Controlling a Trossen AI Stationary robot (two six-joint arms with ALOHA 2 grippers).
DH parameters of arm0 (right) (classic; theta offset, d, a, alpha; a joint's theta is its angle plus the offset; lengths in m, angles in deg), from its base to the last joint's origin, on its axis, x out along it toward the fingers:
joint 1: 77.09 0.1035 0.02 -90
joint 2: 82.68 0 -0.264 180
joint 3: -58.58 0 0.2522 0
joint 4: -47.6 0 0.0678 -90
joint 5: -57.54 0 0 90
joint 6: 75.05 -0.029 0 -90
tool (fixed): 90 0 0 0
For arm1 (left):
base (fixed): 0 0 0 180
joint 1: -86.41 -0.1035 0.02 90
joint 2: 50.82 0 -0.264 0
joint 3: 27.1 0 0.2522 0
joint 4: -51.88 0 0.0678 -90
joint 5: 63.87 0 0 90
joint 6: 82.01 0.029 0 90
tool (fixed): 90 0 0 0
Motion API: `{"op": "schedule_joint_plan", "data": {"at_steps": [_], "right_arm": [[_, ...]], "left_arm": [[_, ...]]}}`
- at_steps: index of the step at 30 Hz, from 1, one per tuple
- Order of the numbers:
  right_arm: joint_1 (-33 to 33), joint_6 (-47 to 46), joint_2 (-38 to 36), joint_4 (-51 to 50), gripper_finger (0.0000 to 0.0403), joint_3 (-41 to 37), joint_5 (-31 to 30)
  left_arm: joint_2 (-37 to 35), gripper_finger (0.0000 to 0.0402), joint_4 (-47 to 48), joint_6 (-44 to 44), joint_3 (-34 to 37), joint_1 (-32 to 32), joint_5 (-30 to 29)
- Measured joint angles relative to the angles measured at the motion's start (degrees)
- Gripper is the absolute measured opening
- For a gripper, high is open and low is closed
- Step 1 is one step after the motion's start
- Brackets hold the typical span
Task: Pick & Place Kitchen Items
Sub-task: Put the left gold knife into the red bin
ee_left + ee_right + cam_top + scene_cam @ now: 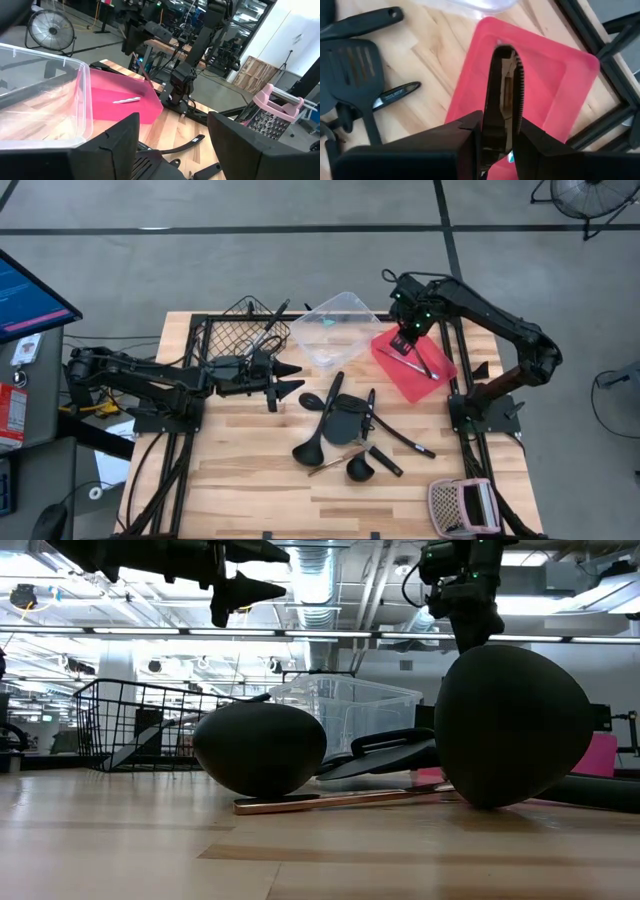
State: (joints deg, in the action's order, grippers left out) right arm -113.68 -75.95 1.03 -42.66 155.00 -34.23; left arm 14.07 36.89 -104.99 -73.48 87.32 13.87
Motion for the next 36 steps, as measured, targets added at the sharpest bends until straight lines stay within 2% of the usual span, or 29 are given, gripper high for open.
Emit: {"op": "schedule_joint_plan", "data": {"at_steps": [12,36], "right_arm": [[-1.3,0.9,0.0,3.7,0.0068,-1.8,-6.0],[-0.6,0.9,0.0,15.7,0.0068,-12.4,-10.5]], "left_arm": [[0.0,0.0214,0.0,-1.6,0.0,0.0,-0.1],[0.0,0.0209,0.0,-3.1,0.0,0.0,-0.2]]}}
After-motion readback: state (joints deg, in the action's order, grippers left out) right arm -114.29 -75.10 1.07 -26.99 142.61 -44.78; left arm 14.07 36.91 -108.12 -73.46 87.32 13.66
